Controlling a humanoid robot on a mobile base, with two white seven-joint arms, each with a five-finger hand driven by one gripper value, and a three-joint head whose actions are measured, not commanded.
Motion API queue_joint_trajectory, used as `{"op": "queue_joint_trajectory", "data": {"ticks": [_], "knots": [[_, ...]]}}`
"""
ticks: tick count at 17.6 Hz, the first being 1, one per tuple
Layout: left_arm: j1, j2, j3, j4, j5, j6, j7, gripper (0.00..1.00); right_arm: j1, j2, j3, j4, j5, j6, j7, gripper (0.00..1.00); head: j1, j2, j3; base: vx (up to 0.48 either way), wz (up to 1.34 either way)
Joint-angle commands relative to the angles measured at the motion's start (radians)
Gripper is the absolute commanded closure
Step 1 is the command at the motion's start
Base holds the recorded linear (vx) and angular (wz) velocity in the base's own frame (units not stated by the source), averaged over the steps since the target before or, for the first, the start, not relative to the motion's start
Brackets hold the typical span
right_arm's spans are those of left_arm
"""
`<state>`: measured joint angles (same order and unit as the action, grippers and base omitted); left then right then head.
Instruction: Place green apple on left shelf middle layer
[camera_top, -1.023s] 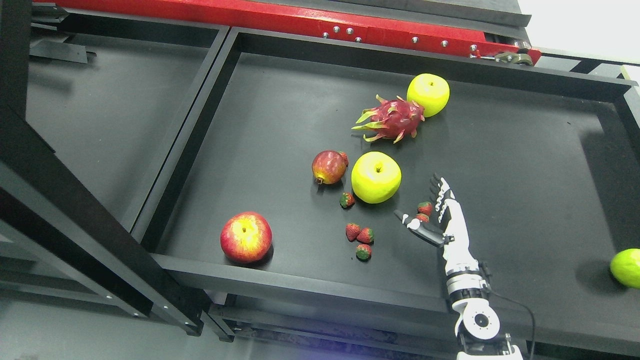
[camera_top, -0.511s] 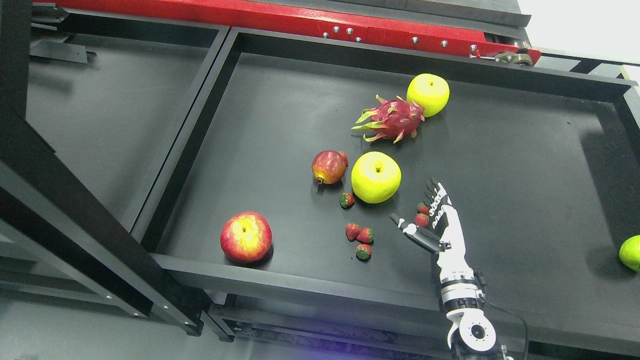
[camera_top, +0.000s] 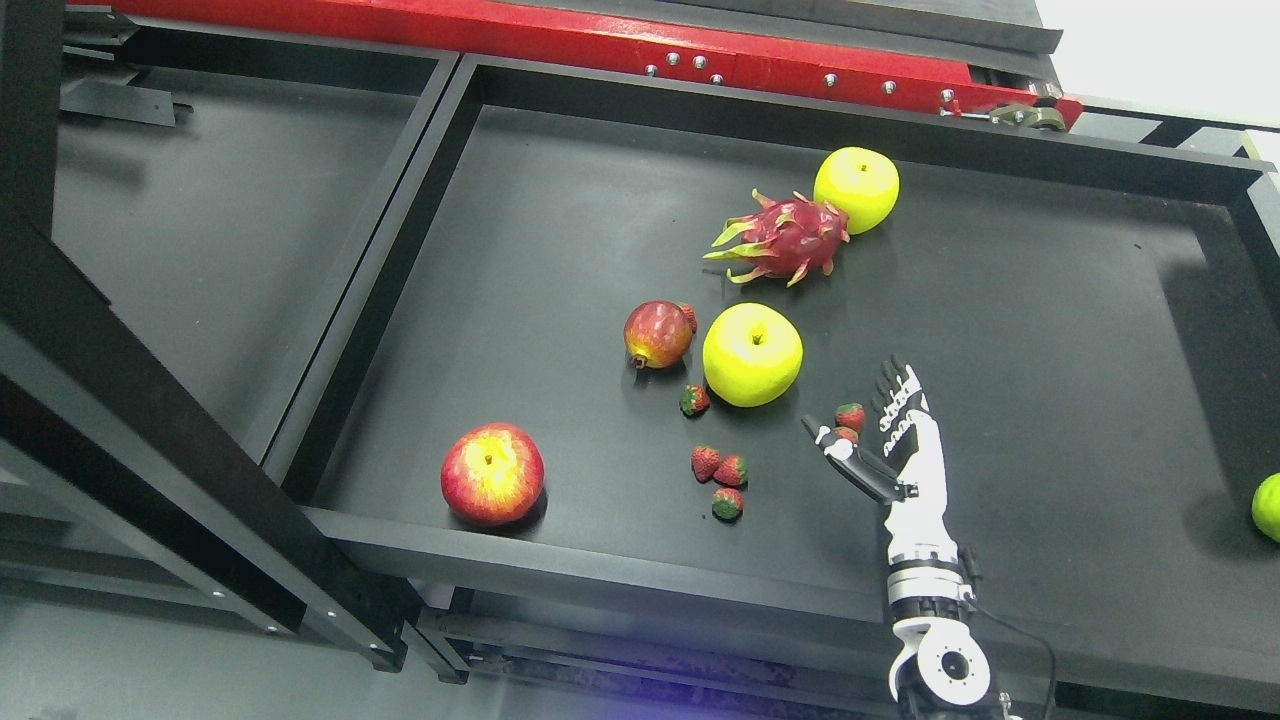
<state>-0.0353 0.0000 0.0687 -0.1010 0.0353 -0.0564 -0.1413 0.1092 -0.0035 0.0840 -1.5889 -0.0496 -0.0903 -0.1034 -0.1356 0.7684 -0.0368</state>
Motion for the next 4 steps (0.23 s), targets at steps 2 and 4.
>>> {"op": "queue_joint_trajectory", "data": {"ticks": [2,4], "knots": [[0.0,0.017,-0.003,0.0,0.0,0.0,0.0,0.0,0.001,-0.014,0.01,-0.016,-0.009,0.003,-0.004,0.0,0.0,0.0,0.0,0.0,0.0],[0.0,0.017,0.0,0.001,0.0,0.0,0.0,0.0,0.001,-0.014,0.01,-0.016,-0.009,0.003,-0.004,0.0,0.0,0.0,0.0,0.0,0.0]]}}
